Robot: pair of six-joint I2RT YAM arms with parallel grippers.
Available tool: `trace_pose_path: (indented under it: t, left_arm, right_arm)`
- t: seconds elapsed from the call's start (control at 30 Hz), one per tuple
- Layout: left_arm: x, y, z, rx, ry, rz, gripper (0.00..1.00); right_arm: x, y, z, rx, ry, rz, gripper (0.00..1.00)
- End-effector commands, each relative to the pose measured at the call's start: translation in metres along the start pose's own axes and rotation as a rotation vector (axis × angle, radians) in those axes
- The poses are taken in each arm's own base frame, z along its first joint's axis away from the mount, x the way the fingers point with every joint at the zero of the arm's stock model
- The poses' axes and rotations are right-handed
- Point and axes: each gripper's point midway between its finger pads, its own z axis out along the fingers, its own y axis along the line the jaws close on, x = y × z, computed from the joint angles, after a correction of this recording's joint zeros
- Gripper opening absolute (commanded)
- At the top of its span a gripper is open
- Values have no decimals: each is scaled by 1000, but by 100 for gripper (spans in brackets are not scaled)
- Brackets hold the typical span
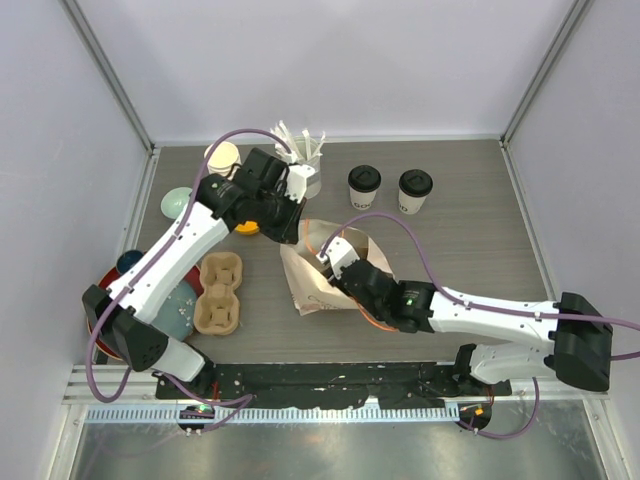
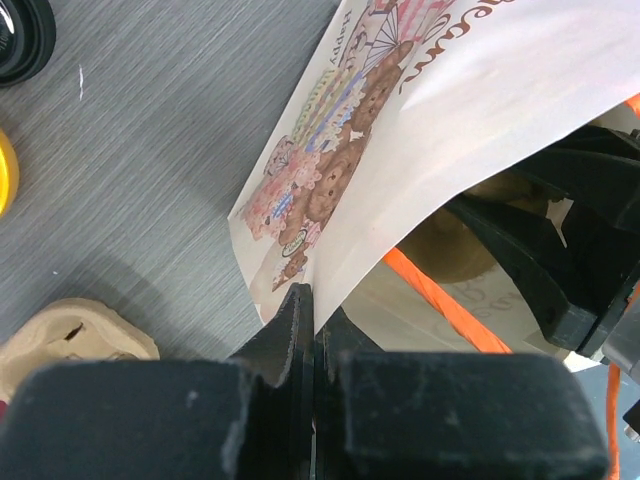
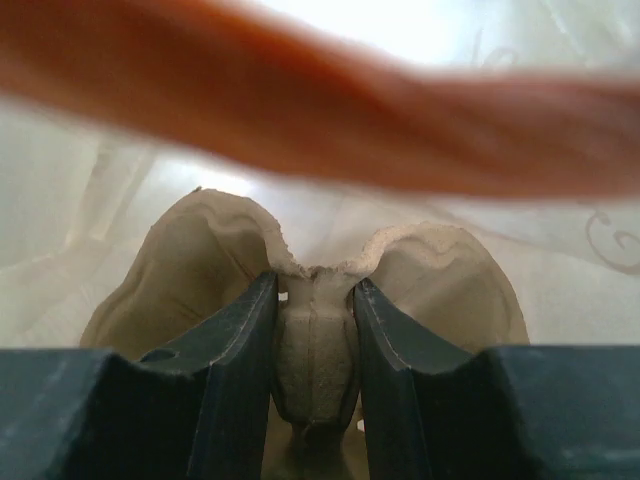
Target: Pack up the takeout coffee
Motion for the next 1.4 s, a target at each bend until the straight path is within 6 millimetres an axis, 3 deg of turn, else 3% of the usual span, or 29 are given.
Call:
trace_pose_path:
  t: [0.0, 0.13, 0.2, 0.23, 0.33, 0.5, 0.63, 0.83, 0.97, 1.17, 1.2, 1.23, 1.37]
  left_arm:
    - [-16, 13, -12, -57, -48, 26, 0]
    - [-20, 26, -9, -66, -53, -5, 0]
    - [-26, 18, -13, -23, -88, 40, 0]
    - [-25, 4, -16, 47, -97, 63, 0]
    - [-22, -13, -21, 101, -105, 196, 32]
    - [-17, -48, -24, 167, -116, 382, 55]
    - [-33, -66, -34, 190, -190, 443, 66]
    - [-49, -78, -43, 236, -249, 477, 71]
    - [-47, -80, -26, 262, -225, 468, 72]
    - [-29, -78, -8, 289, -125, 439, 54]
    - [-29, -78, -10, 287, -127, 438, 48]
    - [-29, -78, -12, 287, -130, 439, 47]
    - [-31, -74, -34, 256, -157, 462, 54]
  right_arm:
    - [40, -6, -5, 28, 133, -80, 29]
    - [37, -11, -10, 36, 105, -87, 30]
    - [41, -8, -10, 18, 117, -84, 31]
    - [40, -5, -10, -4, 115, -74, 31]
    - [36, 5, -8, -85, 93, -22, 31]
    - [22, 8, -7, -154, 55, 39, 31]
    - [19, 10, -9, -185, 47, 55, 31]
    - [14, 9, -10, -196, 41, 61, 32]
    - [10, 9, -11, -198, 32, 64, 31]
    - [1, 5, -16, -187, 8, 73, 32]
    - [1, 3, -16, -180, 5, 74, 32]
    - [0, 2, -18, -175, 3, 97, 32]
    - [7, -4, -16, -151, 18, 124, 31]
